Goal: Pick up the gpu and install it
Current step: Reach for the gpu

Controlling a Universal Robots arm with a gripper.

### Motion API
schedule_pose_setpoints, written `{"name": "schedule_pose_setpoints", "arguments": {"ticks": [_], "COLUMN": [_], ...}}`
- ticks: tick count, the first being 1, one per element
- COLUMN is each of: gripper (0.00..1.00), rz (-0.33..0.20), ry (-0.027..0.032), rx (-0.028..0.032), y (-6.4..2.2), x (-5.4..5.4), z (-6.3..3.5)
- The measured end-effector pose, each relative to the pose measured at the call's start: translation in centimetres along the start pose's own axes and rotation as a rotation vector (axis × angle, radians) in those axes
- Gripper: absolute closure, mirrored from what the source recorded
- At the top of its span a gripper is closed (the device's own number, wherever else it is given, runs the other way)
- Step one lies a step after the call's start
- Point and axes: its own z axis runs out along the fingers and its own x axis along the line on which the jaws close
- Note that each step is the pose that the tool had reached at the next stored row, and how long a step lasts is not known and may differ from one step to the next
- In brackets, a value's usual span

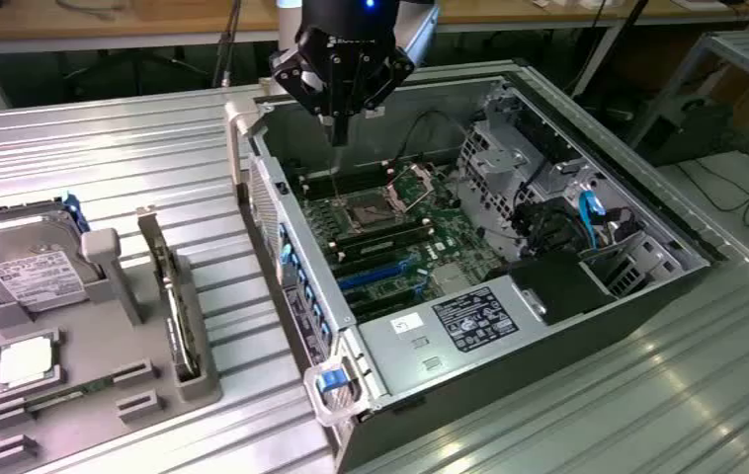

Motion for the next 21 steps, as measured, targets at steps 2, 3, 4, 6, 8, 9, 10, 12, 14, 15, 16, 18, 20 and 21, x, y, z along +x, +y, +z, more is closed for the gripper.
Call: {"name": "schedule_pose_setpoints", "arguments": {"ticks": [2,3,4,6,8,9,10,12,14,15,16,18,20,21], "gripper": [0.89,0.89,0.89,0.89,0.89,0.89,0.89,0.89,0.89,0.89,0.89,0.89,0.89,0.89], "rz": [0.000,0.000,0.000,0.000,0.000,0.000,0.000,0.000,0.000,0.000,0.000,0.000,0.000,0.000], "ry": [0.0000,0.0000,0.0000,0.0000,0.0000,0.0000,0.0000,0.0000,0.0000,0.0000,0.0000,0.0000,0.0000,0.0000], "rx": [0.0000,0.0001,0.0001,0.0000,0.0000,0.0000,0.0000,0.0000,0.0001,0.0001,0.0000,0.0000,0.0000,0.0000], "y": [0.00,0.00,0.00,0.00,-0.01,-0.01,-0.01,-0.02,-0.02,-0.03,-0.03,-0.04,-0.05,-0.05], "x": [0.00,0.01,0.03,0.07,0.11,0.13,0.16,0.23,0.29,0.33,0.36,0.51,0.68,0.72], "z": [0.00,0.00,0.00,-0.01,-0.01,-0.01,0.00,-0.01,-0.01,-0.01,-0.01,-0.01,-0.02,-0.02]}}
